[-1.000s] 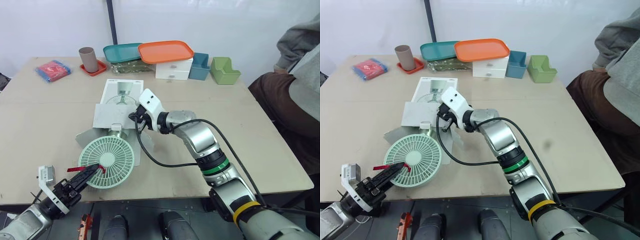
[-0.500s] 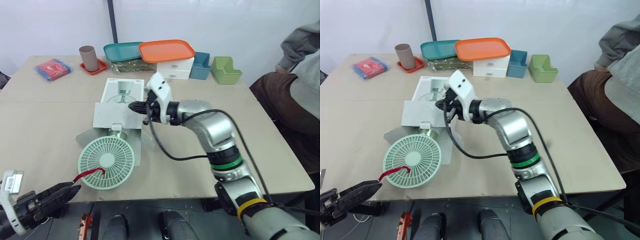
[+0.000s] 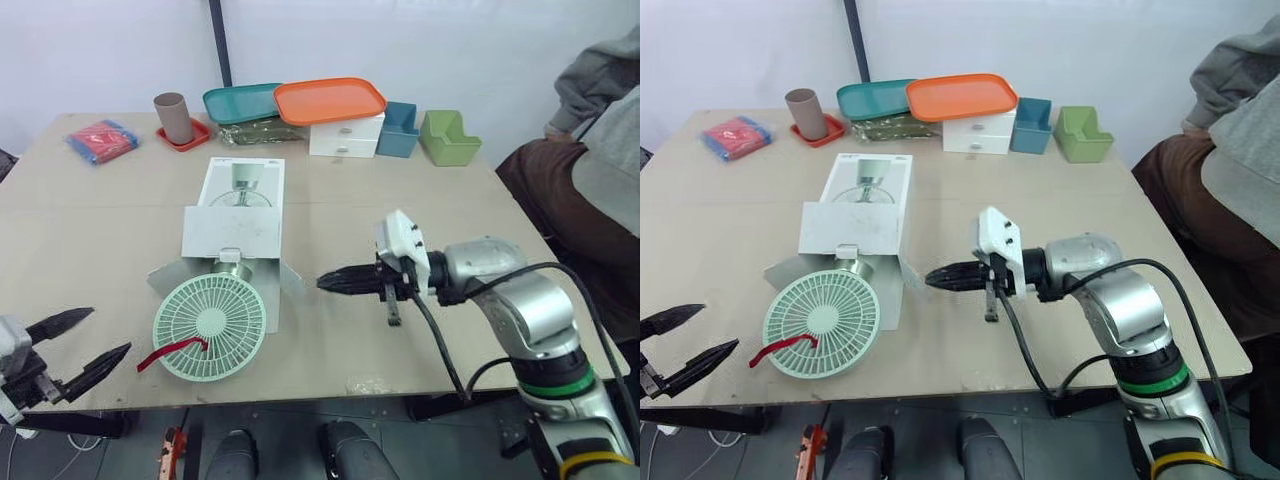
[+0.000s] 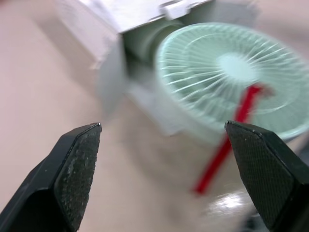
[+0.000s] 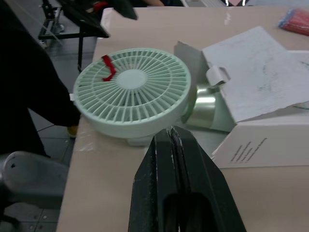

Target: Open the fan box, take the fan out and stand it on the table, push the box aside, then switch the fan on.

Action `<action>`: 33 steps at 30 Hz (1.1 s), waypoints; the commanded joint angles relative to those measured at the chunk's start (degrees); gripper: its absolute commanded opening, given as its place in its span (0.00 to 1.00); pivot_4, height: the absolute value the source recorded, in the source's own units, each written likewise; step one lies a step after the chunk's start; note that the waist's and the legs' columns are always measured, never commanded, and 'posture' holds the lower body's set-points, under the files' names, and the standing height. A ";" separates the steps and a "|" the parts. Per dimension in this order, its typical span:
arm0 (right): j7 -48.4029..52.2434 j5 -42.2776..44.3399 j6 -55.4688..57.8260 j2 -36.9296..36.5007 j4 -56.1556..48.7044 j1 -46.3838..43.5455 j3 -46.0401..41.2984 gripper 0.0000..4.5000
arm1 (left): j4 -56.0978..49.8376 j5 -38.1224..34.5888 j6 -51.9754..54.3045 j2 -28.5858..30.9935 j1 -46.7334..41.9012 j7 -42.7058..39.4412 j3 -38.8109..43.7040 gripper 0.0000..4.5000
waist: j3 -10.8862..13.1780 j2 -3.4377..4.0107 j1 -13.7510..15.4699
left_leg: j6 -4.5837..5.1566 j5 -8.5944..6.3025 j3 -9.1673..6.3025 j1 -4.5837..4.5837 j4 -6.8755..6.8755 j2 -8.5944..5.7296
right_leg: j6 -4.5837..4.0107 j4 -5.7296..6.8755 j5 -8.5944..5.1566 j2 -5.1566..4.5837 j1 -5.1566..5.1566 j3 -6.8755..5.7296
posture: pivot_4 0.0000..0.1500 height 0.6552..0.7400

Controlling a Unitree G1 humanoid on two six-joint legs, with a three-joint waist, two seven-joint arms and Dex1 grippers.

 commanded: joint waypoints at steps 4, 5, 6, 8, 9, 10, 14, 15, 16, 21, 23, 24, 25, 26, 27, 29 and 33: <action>4.61 3.90 -4.69 -2.84 -2.09 0.91 -1.47 0.52 | 14.82 18.34 -34.68 2.27 -8.29 -4.56 -4.59 1.00 | -0.01 -0.03 0.21 | 0.01 0.01 0.13 0.03 0.08 -0.05 | 0.11 -0.01 0.09 -0.10 0.05 0.10 | 1.00 1.00; 4.87 4.37 -4.81 -3.08 -2.34 1.11 -1.44 0.59 | 16.49 18.66 -37.35 2.50 -9.38 -5.10 -5.10 1.00 | -0.01 -0.05 0.25 | 0.01 0.01 0.15 0.03 0.09 -0.06 | 0.12 -0.01 0.09 -0.10 0.04 0.11 | 1.00 1.00; 4.95 4.70 -4.79 -3.22 -2.49 1.21 -1.38 0.65 | 18.98 19.92 -43.38 2.85 -11.72 -4.83 -5.60 1.00 | -0.01 -0.05 0.32 | 0.01 0.00 0.16 0.02 0.09 -0.04 | 0.12 -0.02 0.10 -0.10 0.04 0.11 | 1.00 1.00; 4.96 5.45 -4.53 -3.11 -2.68 1.33 -1.04 0.84 | 23.58 23.43 -56.69 4.97 -15.95 -5.49 -7.99 1.00 | -0.03 -0.08 0.36 | 0.01 0.00 0.18 0.01 0.09 -0.03 | 0.13 -0.01 0.11 -0.11 0.04 0.10 | 1.00 1.00; 5.03 5.78 -4.40 -3.11 -2.80 1.39 -0.91 0.84 | 25.00 24.22 -59.58 5.56 -17.24 -5.54 -8.71 1.00 | -0.03 -0.08 0.36 | 0.01 0.01 0.18 0.01 0.09 -0.02 | 0.13 -0.02 0.11 -0.11 0.04 0.10 | 1.00 1.00; 5.19 6.35 -4.31 -3.00 -3.28 1.62 -0.78 0.89 | 26.86 25.68 -63.34 6.37 -18.56 -5.35 -9.30 1.00 | -0.03 -0.09 0.36 | 0.01 0.00 0.19 0.01 0.09 -0.02 | 0.14 -0.01 0.11 -0.12 0.04 0.10 | 1.00 1.00; 4.34 7.04 -3.71 -2.49 -4.25 2.15 -0.34 0.95 | 32.58 30.03 -75.27 8.30 -19.57 -5.54 -11.89 1.00 | -0.02 -0.07 0.39 | 0.03 -0.01 0.26 0.03 0.08 -0.02 | 0.16 0.00 0.11 -0.15 0.05 0.12 | 1.00 1.00; 4.28 7.00 -3.83 -2.59 -4.39 2.27 -0.22 0.95 | 33.91 30.72 -76.76 8.32 -19.68 -5.20 -12.21 1.00 | -0.02 -0.07 0.39 | 0.03 -0.01 0.26 0.01 0.08 0.00 | 0.16 0.00 0.11 -0.14 0.03 0.12 | 1.00 1.00; 4.24 6.98 -3.91 -2.65 -4.47 2.34 -0.14 0.95 | 34.73 31.09 -77.23 8.24 -19.79 -4.78 -12.33 1.00 | -0.02 -0.07 0.39 | 0.03 -0.01 0.26 0.00 0.08 0.03 | 0.18 0.00 0.13 -0.12 0.02 0.11 | 1.00 1.00; 3.27 6.39 -4.50 -2.82 -5.04 3.58 0.26 0.95 | 44.19 41.06 -93.83 7.61 -27.19 -1.27 -11.73 1.00 | -0.03 -0.07 0.22 | 0.12 -0.06 0.50 0.05 0.07 0.22 | 0.47 0.00 0.31 -0.10 -0.01 0.09 | 1.00 1.00; 2.25 5.72 -4.30 -2.61 -5.15 3.15 0.85 0.95 | 46.66 42.66 -94.56 6.71 -29.98 1.10 -13.48 1.00 | -0.03 -0.07 0.48 | 0.13 -0.05 0.60 0.07 0.10 0.33 | 0.43 0.02 0.33 -0.09 0.03 0.00 | 1.00 1.00; 1.84 5.40 -4.37 -2.54 -5.23 3.01 1.10 0.95 | 47.50 44.43 -95.27 5.75 -31.61 2.32 -13.41 1.00 | -0.03 -0.07 0.52 | 0.14 -0.03 0.62 0.04 0.14 0.35 | 0.42 0.03 0.34 -0.10 0.04 -0.04 | 1.00 1.00; 1.37 5.15 -4.32 -2.48 -5.22 2.75 1.35 0.95 | 48.85 46.24 -96.74 4.84 -33.15 3.39 -13.74 1.00 | -0.03 -0.06 0.51 | 0.14 0.00 0.77 0.05 0.19 0.41 | 0.48 0.02 0.42 -0.13 0.08 0.02 | 1.00 1.00; 0.80 4.95 -4.25 -2.36 -5.21 2.48 1.52 0.95 | 50.06 48.26 -98.79 3.73 -34.75 4.58 -13.54 1.00 | -0.04 -0.06 0.51 | 0.16 0.01 0.82 0.06 0.27 0.42 | 0.57 0.02 0.50 -0.13 0.11 0.03 | 1.00 1.00; 0.15 4.71 -4.10 -2.22 -5.26 2.22 1.67 0.95 | 50.17 50.07 -100.23 3.13 -35.53 5.30 -14.20 1.00 | -0.04 -0.06 0.51 | 0.18 0.02 0.85 0.06 0.29 0.43 | 0.59 0.03 0.54 -0.13 0.11 0.03 | 1.00 1.00; -0.63 4.65 -3.85 -2.15 -5.49 1.89 1.86 0.95 | 49.77 55.00 -101.32 1.95 -37.16 7.48 -13.87 1.00 | -0.04 -0.07 0.47 | 0.19 0.02 0.87 0.05 0.33 0.45 | 0.60 0.04 0.57 -0.11 0.12 0.04 | 1.00 1.00; -1.41 4.98 -3.53 -2.27 -6.13 1.67 2.05 0.95 | 49.15 63.96 -101.36 1.61 -38.43 14.13 -14.81 1.00 | -0.05 -0.08 0.46 | 0.20 0.03 0.89 0.06 0.34 0.47 | 0.60 0.06 0.61 -0.09 0.10 0.04 | 1.00 1.00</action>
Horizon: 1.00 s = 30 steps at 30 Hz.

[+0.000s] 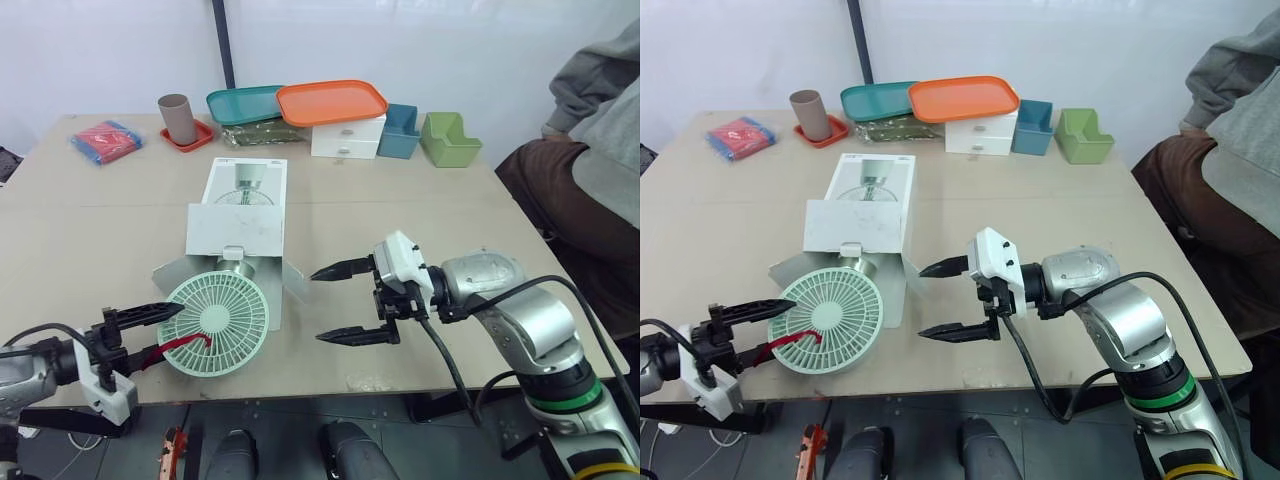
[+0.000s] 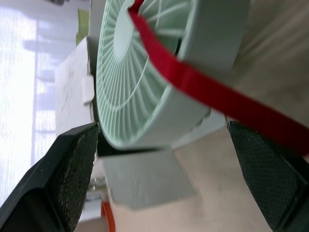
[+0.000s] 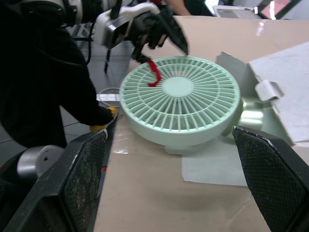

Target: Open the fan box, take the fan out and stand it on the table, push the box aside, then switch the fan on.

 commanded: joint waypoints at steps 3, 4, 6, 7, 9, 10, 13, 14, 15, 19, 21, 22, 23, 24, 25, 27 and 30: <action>-1.27 0.23 -0.05 -0.45 -3.02 -1.23 -0.53 0.95 | 0.43 10.91 -1.00 -0.38 -1.63 11.89 0.76 1.00 | -0.01 0.00 -0.12 | 0.00 0.00 0.01 0.02 0.00 0.04 | 0.00 0.01 0.01 0.02 0.01 0.01 | 1.00 1.00; -1.48 0.09 -0.04 -0.56 -3.07 -1.20 -0.53 0.95 | 0.09 12.48 -1.00 -0.20 -1.69 14.09 0.82 1.00 | -0.01 0.00 -0.12 | 0.00 0.00 0.01 0.02 0.00 0.04 | 0.00 0.01 0.01 0.02 0.01 0.00 | 1.00 1.00; -1.80 0.13 0.01 -0.87 -3.39 -0.86 -0.59 0.95 | -0.50 16.04 -1.00 0.93 -1.15 18.30 0.65 1.00 | -0.01 -0.01 -0.11 | 0.01 0.00 0.01 0.01 0.08 0.04 | 0.04 0.03 0.05 0.00 0.04 0.00 | 1.00 1.00; -1.81 0.23 -0.01 -1.00 -3.49 -0.69 -0.62 0.95 | -0.45 17.35 -1.00 1.33 -0.96 20.02 0.72 1.00 | -0.01 -0.01 -0.12 | 0.01 0.00 0.01 0.01 0.08 0.04 | 0.05 0.03 0.05 0.00 0.04 0.00 | 1.00 1.00; -1.91 0.16 -0.08 -1.12 -3.60 -0.33 -0.47 0.95 | -0.71 19.43 -1.00 2.24 -0.50 23.22 1.03 1.00 | -0.01 -0.01 -0.12 | 0.02 0.01 0.02 0.01 0.11 0.04 | 0.05 0.03 0.08 -0.01 0.05 0.01 | 1.00 1.00; -1.97 0.09 -0.16 -1.17 -3.61 -0.20 -0.37 0.95 | -1.01 20.77 -1.00 2.71 -0.34 25.10 1.17 1.00 | -0.01 -0.01 -0.13 | 0.03 0.02 0.02 0.01 0.13 0.05 | 0.06 0.03 0.10 0.00 0.05 0.01 | 1.00 1.00; -2.10 -0.12 -0.38 -1.21 -3.50 -0.05 -0.15 0.95 | -1.85 24.69 -1.00 3.62 0.24 30.42 1.94 1.00 | -0.01 -0.01 -0.13 | 0.07 0.05 0.04 0.02 0.13 0.06 | 0.05 0.05 0.14 -0.02 0.05 0.00 | 1.00 1.00; -2.17 -0.27 -0.49 -1.13 -3.35 -0.14 -0.01 0.95 | -1.94 26.27 -1.00 3.64 0.35 32.43 2.23 1.00 | -0.01 -0.01 -0.12 | 0.09 0.07 0.08 0.02 0.13 0.07 | 0.05 0.05 0.15 -0.03 0.05 0.01 | 1.00 1.00; -2.30 -0.41 -0.53 -1.01 -3.23 -0.26 0.17 0.98 | -2.39 27.79 -1.00 3.58 0.56 34.52 2.29 0.95 | -0.01 -0.01 -0.12 | 0.10 0.07 0.09 0.02 0.13 0.07 | 0.06 0.05 0.16 -0.03 0.05 0.01 | 1.00 1.00; -2.47 -0.80 -0.62 -0.79 -2.68 -0.85 0.55 1.00 | -4.05 31.73 -1.00 3.03 -0.15 39.02 1.05 0.70 | -0.02 -0.01 -0.12 | 0.10 0.09 0.11 0.02 0.14 0.08 | 0.06 0.05 0.19 -0.04 0.05 0.01 | 1.00 1.00; -2.66 -0.66 -0.15 -0.77 -3.11 -1.20 0.60 1.00 | -5.16 34.59 -0.98 2.31 -0.45 41.28 1.37 0.60 | -0.02 -0.01 -0.12 | 0.11 0.10 0.12 0.02 0.14 0.08 | 0.06 0.05 0.21 -0.04 0.06 0.00 | 1.00 1.00; -2.75 -0.61 0.08 -0.76 -3.28 -1.43 0.61 1.00 | -5.78 35.82 -0.49 2.09 -0.50 42.55 1.33 0.51 | -0.02 -0.01 -0.12 | 0.12 0.12 0.13 0.02 0.14 0.08 | 0.06 0.06 0.22 -0.04 0.06 0.00 | 1.00 1.00; -2.88 -0.46 0.38 -0.74 -3.49 -1.62 0.55 1.00 | -6.17 36.55 -0.13 2.04 -0.47 43.42 1.07 0.48 | -0.04 -0.01 -0.11 | 0.13 0.12 0.14 0.02 0.14 0.09 | 0.06 0.06 0.23 -0.04 0.06 0.00 | 1.00 1.00; -2.92 -0.39 0.55 -0.77 -3.53 -1.80 0.50 1.00 | -6.59 37.39 0.28 2.11 -0.40 44.50 0.77 0.48 | -0.05 -0.02 -0.12 | 0.14 0.17 0.15 0.03 0.15 0.09 | 0.08 0.06 0.28 -0.05 0.08 0.01 | 1.00 1.00; -2.97 -0.32 0.64 -0.82 -3.53 -1.92 0.50 1.00 | -7.25 38.90 1.07 2.48 -0.14 46.72 0.17 0.48 | -0.05 -0.02 -0.12 | 0.16 0.22 0.17 0.05 0.15 0.09 | 0.10 0.06 0.32 -0.06 0.09 0.01 | 1.00 1.00; -2.98 -0.44 0.69 -0.95 -3.35 -2.15 0.56 1.00 | -8.31 42.12 2.79 3.33 0.57 51.15 -1.36 0.48 | -0.05 -0.02 -0.13 | 0.19 0.29 0.18 0.06 0.15 0.10 | 0.11 0.06 0.39 -0.06 0.09 0.01 | 1.00 1.00; -3.10 -0.49 0.81 -0.99 -3.22 -2.30 0.60 1.00 | -9.96 45.37 5.51 4.84 1.79 57.07 -4.30 0.48 | -0.08 -0.07 -0.13 | 0.22 0.38 0.22 0.06 0.15 0.12 | 0.14 0.08 0.45 -0.07 0.10 0.00 | 1.00 1.00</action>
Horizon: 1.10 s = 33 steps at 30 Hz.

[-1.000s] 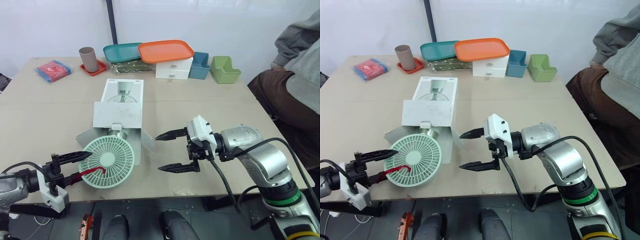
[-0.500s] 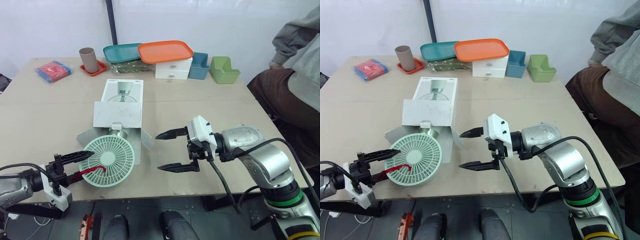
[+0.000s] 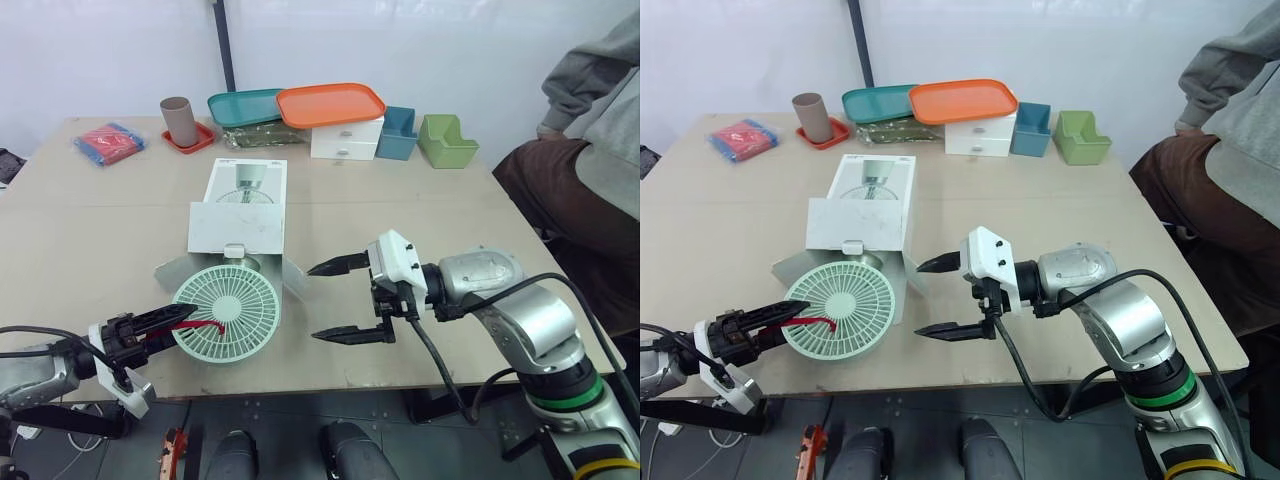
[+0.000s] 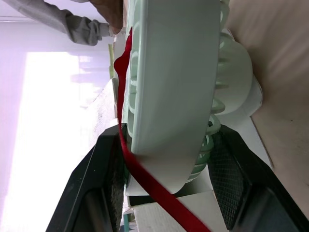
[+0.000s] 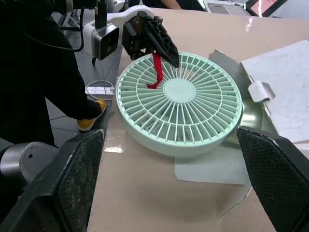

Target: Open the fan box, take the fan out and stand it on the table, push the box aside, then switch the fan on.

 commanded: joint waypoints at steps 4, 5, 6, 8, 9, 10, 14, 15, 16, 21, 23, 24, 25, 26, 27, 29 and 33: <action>-0.36 0.34 -0.25 -0.12 -1.55 -0.73 -0.62 1.00 | -4.84 5.78 6.06 5.01 3.85 11.75 -7.42 0.48 | -0.05 -0.05 -0.01 | -0.05 0.09 0.14 0.03 0.00 0.07 | 0.00 0.03 0.07 -0.04 -0.01 0.00 | 1.00 1.00; -0.35 0.32 -0.37 -0.05 -1.55 -0.61 -0.58 1.00 | -5.53 4.97 6.51 5.61 4.58 12.51 -8.26 0.48 | -0.06 -0.05 -0.01 | -0.05 0.09 0.19 0.05 -0.01 0.07 | 0.00 0.03 0.08 -0.06 -0.01 0.00 | 1.00 1.00; -0.35 0.33 -0.43 -0.01 -1.56 -0.53 -0.57 1.00 | -6.02 4.43 7.10 6.24 5.12 13.37 -9.06 0.48 | -0.06 -0.06 -0.02 | -0.05 0.09 0.27 0.09 -0.01 0.09 | 0.01 0.04 0.08 -0.09 -0.01 0.00 | 1.00 1.00; -0.21 0.17 -0.80 0.13 -1.26 -0.48 -0.42 1.00 | -7.34 1.58 7.35 7.18 6.43 13.56 -9.88 0.48 | -0.06 -0.06 -0.01 | -0.05 0.09 0.39 0.10 -0.02 0.14 | 0.01 0.05 0.08 -0.11 -0.02 0.00 | 1.00 1.00; -0.13 0.06 -1.00 0.19 -1.06 -0.48 -0.33 1.00 | -7.82 0.66 7.71 7.67 6.89 13.74 -10.37 0.48 | -0.06 -0.06 -0.01 | -0.05 0.09 0.52 0.10 -0.02 0.20 | 0.01 0.05 0.07 -0.13 -0.03 0.00 | 1.00 1.00; 0.02 0.00 -1.27 0.28 -0.85 -0.50 -0.25 1.00 | -8.98 -0.92 7.72 8.23 8.05 13.50 -10.28 0.48 | -0.06 -0.06 -0.01 | -0.05 0.09 0.58 0.10 -0.03 0.22 | 0.01 0.05 0.07 -0.14 -0.03 0.01 | 1.00 1.00; 0.43 -0.34 -2.36 0.50 -0.18 -0.44 0.07 1.00 | -12.60 -7.49 9.24 10.09 12.70 11.93 -9.48 0.48 | -0.10 -0.13 -0.05 | -0.05 0.09 0.81 0.09 -0.09 0.27 | 0.01 0.04 0.06 -0.22 -0.12 0.02 | 1.00 1.00; 0.52 -0.41 -2.59 0.54 0.00 -0.49 0.15 1.00 | -13.61 -8.75 9.68 10.45 14.28 11.46 -8.96 0.48 | -0.10 -0.12 -0.03 | -0.05 0.09 0.83 0.10 -0.11 0.28 | 0.01 0.04 0.06 -0.22 -0.13 0.02 | 1.00 1.00; 0.69 -0.54 -2.91 0.60 0.27 -0.56 0.21 1.00 | -14.63 -10.24 10.05 10.64 16.26 10.89 -8.28 0.48 | -0.11 -0.13 -0.03 | -0.04 0.09 0.89 0.11 -0.12 0.28 | 0.00 0.05 0.05 -0.25 -0.13 0.02 | 1.00 1.00; 1.65 -0.80 -4.15 0.94 1.89 -1.57 0.24 1.00 | -21.54 -17.48 11.54 10.81 27.91 6.80 -5.45 0.48 | -0.14 -0.19 -0.17 | -0.04 0.09 1.33 0.16 -0.16 0.39 | -0.01 0.04 0.03 -0.47 -0.21 -0.03 | 1.00 1.00; 2.09 -0.93 -4.64 1.08 2.96 -2.15 0.21 1.00 | -25.28 -21.45 13.03 9.89 33.14 4.74 -4.18 0.48 | -0.16 -0.23 -0.23 | -0.04 0.09 1.39 0.16 -0.17 0.40 | -0.20 0.04 -0.07 -0.51 -0.23 -0.06 | 1.00 1.00; 2.23 -0.96 -4.78 1.13 3.24 -2.28 0.21 1.00 | -26.38 -22.70 13.66 9.63 34.50 3.92 -3.83 0.48 | -0.16 -0.23 -0.21 | -0.04 0.09 1.45 0.23 -0.20 0.40 | -0.22 0.04 -0.09 -0.61 -0.20 -0.11 | 1.00 1.00; 2.47 -1.15 -5.15 1.13 3.56 -2.41 0.32 1.00 | -27.73 -24.33 14.46 9.27 36.19 3.04 -3.64 0.48 | -0.16 -0.23 -0.20 | -0.04 0.09 1.48 0.27 -0.21 0.38 | -0.22 0.03 -0.10 -0.64 -0.19 -0.13 | 1.00 1.00; 2.64 -1.28 -5.42 1.12 3.76 -2.48 0.40 1.00 | -28.65 -25.48 15.02 9.02 37.27 2.29 -3.49 0.48 | -0.16 -0.23 -0.16 | -0.04 0.09 1.51 0.29 -0.22 0.39 | -0.22 0.04 -0.10 -0.66 -0.18 -0.14 | 1.00 1.00; 2.88 -1.30 -5.65 1.15 4.11 -2.67 0.45 1.00 | -30.41 -27.61 15.86 8.62 39.80 1.17 -3.43 0.48 | -0.17 -0.24 -0.17 | -0.04 0.09 1.53 0.29 -0.22 0.39 | -0.22 0.04 -0.10 -0.68 -0.17 -0.17 | 1.00 1.00; 3.38 -1.26 -6.03 1.11 4.63 -2.97 0.49 1.00 | -33.55 -31.28 17.47 7.53 44.07 -0.92 -2.57 0.48 | -0.18 -0.26 -0.19 | -0.03 0.09 1.70 0.35 -0.21 0.39 | -0.20 0.03 -0.09 -0.82 -0.18 -0.21 | 1.00 1.00; 5.05 -0.88 -6.68 0.60 5.15 -3.63 0.14 1.00 | -42.09 -39.42 23.84 5.61 49.90 -5.79 1.79 0.48 | -0.23 -0.34 -0.21 | -0.02 0.08 1.90 0.43 -0.24 0.40 | -0.19 0.00 -0.09 -1.03 -0.18 -0.33 | 1.00 1.00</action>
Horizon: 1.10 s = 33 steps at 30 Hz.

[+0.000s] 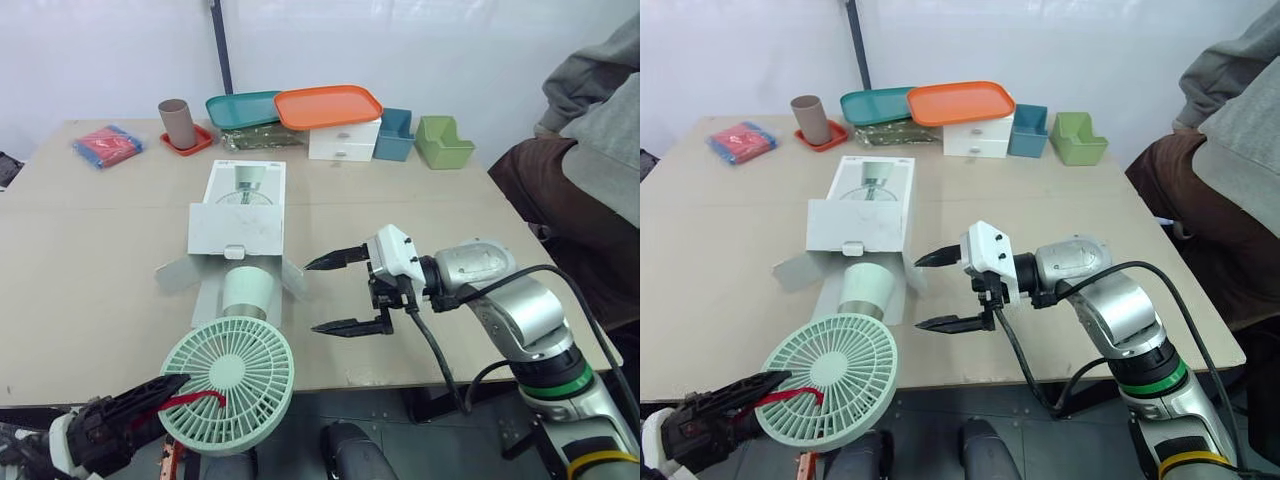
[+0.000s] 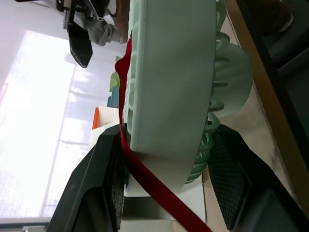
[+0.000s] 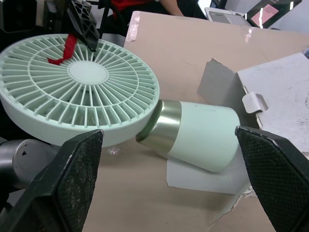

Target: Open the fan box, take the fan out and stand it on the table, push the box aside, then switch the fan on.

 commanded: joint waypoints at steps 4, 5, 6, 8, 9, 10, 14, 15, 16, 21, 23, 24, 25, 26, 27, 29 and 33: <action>1.76 0.97 -0.85 -0.12 -0.74 -1.79 -0.95 1.00 | -10.83 -15.77 11.72 -0.72 4.34 -8.68 5.48 0.48 | 0.00 0.00 0.04 | 0.00 0.00 0.00 0.02 -0.02 0.00 | -0.02 0.01 0.00 0.00 -0.03 -0.06 | 1.00 1.00; 1.95 0.90 -0.87 -0.04 -0.66 -1.99 -0.83 1.00 | -12.52 -18.57 14.13 -0.79 5.27 -10.17 6.29 0.48 | 0.01 -0.04 0.01 | 0.00 0.00 0.00 0.02 -0.02 0.01 | -0.02 0.01 0.00 0.01 -0.03 -0.07 | 1.00 1.00; 2.09 0.85 -0.88 0.02 -0.60 -2.13 -0.76 1.00 | -13.83 -20.74 16.00 -1.04 5.83 -11.54 6.90 0.48 | 0.02 -0.05 -0.01 | 0.00 0.00 0.00 0.02 0.00 0.01 | -0.02 0.01 0.00 0.01 -0.04 -0.07 | 1.00 1.00; 2.67 0.78 -1.04 0.27 -0.08 -2.66 -0.50 1.00 | -16.48 -25.99 20.59 -1.23 6.54 -14.32 8.76 0.48 | 0.02 -0.05 -0.11 | 0.00 0.00 0.05 0.02 -0.01 0.01 | -0.01 -0.02 0.00 -0.04 -0.05 -0.05 | 1.00 1.00; 2.96 0.44 -1.27 0.69 0.72 -3.26 -0.01 1.00 | -17.95 -28.40 22.36 -1.50 7.28 -15.49 9.43 0.48 | 0.02 -0.05 -0.11 | 0.01 0.00 0.05 0.01 -0.02 0.01 | -0.01 -0.04 0.00 -0.04 -0.07 -0.06 | 1.00 1.00; 3.39 -0.03 -1.72 1.19 1.59 -3.91 0.62 1.00 | -20.01 -31.48 24.75 -2.33 8.94 -16.92 9.78 0.48 | 0.02 -0.05 -0.12 | 0.02 -0.01 0.05 0.01 -0.04 0.01 | -0.01 -0.04 -0.01 -0.03 -0.08 -0.07 | 1.00 1.00; 5.07 -0.82 -3.26 2.74 4.20 -5.49 1.98 1.00 | -25.32 -36.70 28.57 -6.41 12.72 -21.28 11.38 0.48 | 0.04 -0.09 -0.76 | 0.13 -0.13 0.10 0.00 -0.06 0.05 | -0.02 -0.12 -0.06 0.02 -0.09 -0.08 | 1.00 1.00; 5.62 -1.02 -3.86 3.05 4.97 -5.74 2.23 1.00 | -26.35 -37.47 29.46 -7.73 13.50 -22.27 12.28 0.48 | 0.05 -0.09 -0.81 | 0.14 -0.15 0.09 -0.01 -0.06 0.05 | -0.03 -0.12 -0.12 0.02 -0.09 -0.09 | 1.00 1.00; 6.04 -1.22 -4.30 3.32 5.63 -6.00 2.39 1.00 | -27.10 -38.11 30.33 -8.77 13.72 -23.18 12.98 0.48 | 0.05 -0.09 -0.82 | 0.15 -0.15 0.07 -0.02 -0.06 0.05 | -0.04 -0.12 -0.12 0.04 -0.10 -0.10 | 1.00 1.00; 8.42 -2.70 -7.35 4.76 9.60 -7.36 3.30 1.00 | -31.38 -42.03 35.74 -13.46 15.39 -27.03 22.87 0.48 | 0.10 -0.27 -1.33 | 0.15 -0.15 0.05 0.01 -0.03 0.06 | -0.05 -0.12 -0.13 0.06 -0.08 -0.09 | 1.00 1.00; 9.49 -3.09 -8.64 5.33 10.83 -7.83 3.88 1.00 | -34.62 -45.56 38.23 -15.12 17.42 -28.84 23.16 0.48 | 0.10 -0.32 -1.40 | 0.14 -0.15 0.05 0.00 -0.02 0.05 | -0.05 -0.12 -0.13 0.07 -0.09 -0.07 | 1.00 1.00; 9.84 -3.27 -9.08 5.55 11.33 -8.01 4.04 1.00 | -35.54 -46.50 39.27 -15.66 17.71 -29.67 23.33 0.48 | 0.10 -0.33 -1.42 | 0.13 -0.17 0.05 -0.01 0.01 0.05 | -0.05 -0.14 -0.13 0.06 -0.08 -0.06 | 1.00 1.00; 10.24 -3.56 -9.63 5.89 11.95 -8.27 4.26 1.00 | -36.34 -47.98 40.95 -16.40 18.69 -30.41 23.86 0.48 | 0.11 -0.33 -1.43 | 0.13 -0.18 0.05 -0.02 0.02 0.04 | -0.05 -0.15 -0.13 0.04 -0.08 -0.05 | 1.00 1.00; 10.53 -3.73 -9.97 6.31 12.52 -8.66 4.42 1.00 | -36.51 -49.52 42.39 -17.43 19.57 -30.81 24.70 0.48 | 0.11 -0.34 -1.44 | 0.13 -0.19 0.06 -0.03 0.02 0.03 | -0.04 -0.17 -0.13 0.03 -0.09 -0.04 | 1.00 1.00; 10.76 -3.86 -10.23 6.63 12.95 -8.95 4.53 1.00 | -36.72 -50.70 43.59 -18.29 20.11 -31.25 25.40 0.48 | 0.11 -0.35 -1.45 | 0.14 -0.20 0.05 -0.03 0.02 0.02 | -0.04 -0.17 -0.14 0.04 -0.08 -0.04 | 1.00 1.00; 11.21 -3.92 -10.38 7.17 13.49 -9.42 4.50 1.00 | -36.17 -52.57 43.99 -19.89 21.08 -33.19 26.75 0.48 | 0.12 -0.33 -1.45 | 0.14 -0.21 0.04 -0.02 0.00 0.03 | -0.04 -0.17 -0.14 0.06 -0.11 -0.05 | 1.00 1.00; 11.85 -4.27 -10.70 7.68 14.24 -9.82 4.51 1.00 | -30.92 -57.94 49.72 -20.31 18.12 -32.29 31.82 0.48 | 0.15 -0.28 -1.54 | 0.14 -0.21 -0.04 -0.01 -0.01 0.03 | -0.09 -0.16 -0.17 0.12 -0.13 -0.09 | 1.00 1.00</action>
